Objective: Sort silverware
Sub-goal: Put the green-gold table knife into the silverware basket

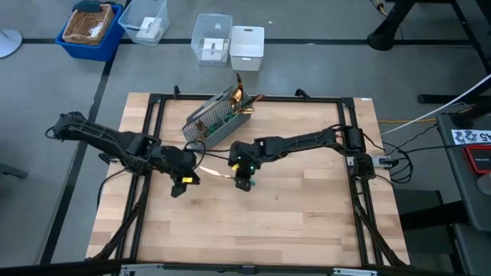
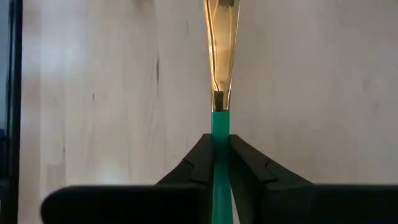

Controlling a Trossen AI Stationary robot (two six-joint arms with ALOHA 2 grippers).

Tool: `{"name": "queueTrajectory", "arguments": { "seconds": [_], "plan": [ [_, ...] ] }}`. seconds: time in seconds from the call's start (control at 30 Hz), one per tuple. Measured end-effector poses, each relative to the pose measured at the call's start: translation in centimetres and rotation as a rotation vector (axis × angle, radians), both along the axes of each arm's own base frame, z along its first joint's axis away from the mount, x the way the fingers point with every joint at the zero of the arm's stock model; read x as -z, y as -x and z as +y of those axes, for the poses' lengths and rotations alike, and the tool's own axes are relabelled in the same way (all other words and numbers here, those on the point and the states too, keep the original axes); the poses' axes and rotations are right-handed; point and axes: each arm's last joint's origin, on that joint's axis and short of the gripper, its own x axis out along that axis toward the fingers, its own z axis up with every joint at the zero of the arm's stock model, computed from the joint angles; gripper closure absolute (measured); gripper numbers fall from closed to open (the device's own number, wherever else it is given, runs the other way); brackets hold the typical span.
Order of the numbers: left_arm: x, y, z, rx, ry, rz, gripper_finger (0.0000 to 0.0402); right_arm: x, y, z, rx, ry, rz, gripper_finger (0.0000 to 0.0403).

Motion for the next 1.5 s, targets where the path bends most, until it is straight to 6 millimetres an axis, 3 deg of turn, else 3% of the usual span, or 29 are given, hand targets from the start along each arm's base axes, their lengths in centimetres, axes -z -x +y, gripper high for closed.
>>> {"name": "queueTrajectory", "arguments": {
  "seconds": [0.17,0.53,0.8,1.17,1.5],
  "plan": [
    [0.1,0.3,0.1,0.001,-0.009,0.026,0.0356,-2.5,-1.2,-1.6,0.032,0.003,-0.091,0.0363],
    [0.2,1.0,0.3,0.015,-0.029,0.064,0.036,-5.6,-1.7,-5.7,0.121,0.01,-0.135,0.0363],
    [-1.4,2.0,0.9,0.018,0.001,-0.069,0.0363,-8.5,-1.7,-8.3,0.142,0.048,-0.192,0.0363],
    [-3.7,5.3,2.5,-0.025,0.005,-0.25,0.0361,-11.9,-1.4,-12.3,0.209,0.086,-0.291,0.0363],
    [-4.6,6.9,3.5,-0.133,-0.098,-0.352,0.0361,-15.6,-0.1,-16.8,0.275,0.173,-0.407,0.0363]
  ]
}}
